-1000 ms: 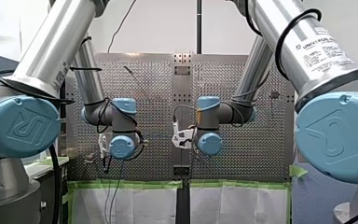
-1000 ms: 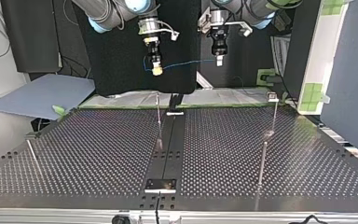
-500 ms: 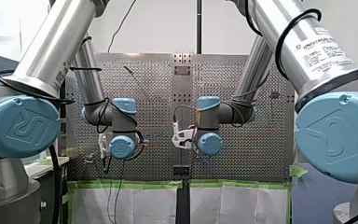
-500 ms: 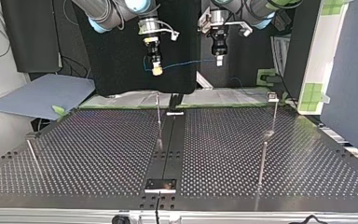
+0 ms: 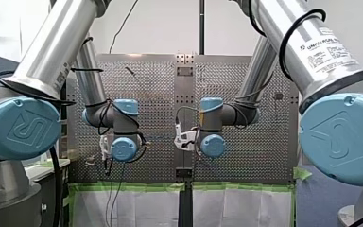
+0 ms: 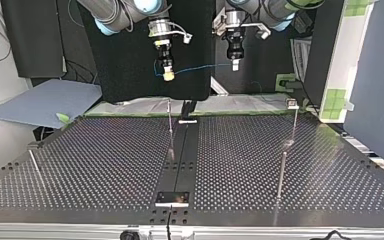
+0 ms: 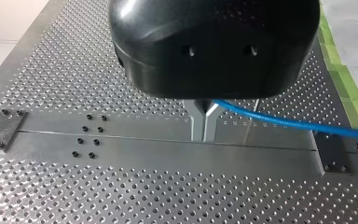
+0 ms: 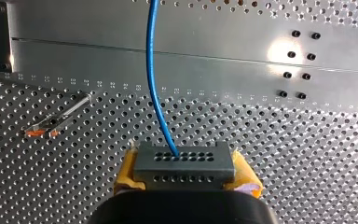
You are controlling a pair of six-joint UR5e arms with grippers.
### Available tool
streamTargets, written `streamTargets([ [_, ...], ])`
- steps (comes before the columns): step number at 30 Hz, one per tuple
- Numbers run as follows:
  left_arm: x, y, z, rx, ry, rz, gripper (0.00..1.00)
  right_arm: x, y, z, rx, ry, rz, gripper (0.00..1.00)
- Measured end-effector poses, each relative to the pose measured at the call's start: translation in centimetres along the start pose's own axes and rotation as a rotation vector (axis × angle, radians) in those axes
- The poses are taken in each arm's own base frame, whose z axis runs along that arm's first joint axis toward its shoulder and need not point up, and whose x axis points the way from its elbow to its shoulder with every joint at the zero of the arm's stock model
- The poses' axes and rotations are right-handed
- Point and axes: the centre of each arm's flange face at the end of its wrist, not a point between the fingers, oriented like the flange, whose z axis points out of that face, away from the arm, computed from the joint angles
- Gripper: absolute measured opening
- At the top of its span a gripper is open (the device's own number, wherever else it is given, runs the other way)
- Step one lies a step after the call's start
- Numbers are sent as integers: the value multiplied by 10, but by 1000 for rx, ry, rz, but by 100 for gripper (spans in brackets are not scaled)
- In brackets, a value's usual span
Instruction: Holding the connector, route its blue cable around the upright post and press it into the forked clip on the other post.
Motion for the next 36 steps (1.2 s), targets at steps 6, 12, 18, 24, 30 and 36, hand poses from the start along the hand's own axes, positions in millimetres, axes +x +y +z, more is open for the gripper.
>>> streamTargets([
  [6, 0, 0, 0, 1, -1, -1, 0, 0, 0, 0, 0, 0, 0, 0],
  [12, 0, 0, 0, 1, -1, -1, 0, 0, 1, 0, -1, 0, 0, 0],
  [18, -1, -1, 0, 2, -1, -1, 0, 0, 1, 0, -1, 0, 0, 0],
  [24, -1, -1, 0, 2, -1, -1, 0, 0, 1, 0, -1, 0, 0, 0],
  [30, -1, 1, -1, 2, 2, 5, 0, 0, 1, 0, -2, -1, -1, 0],
  [36, -8, 8, -2, 11, 17, 51, 0, -11, 1, 8, -31, -36, -37, 0],
])
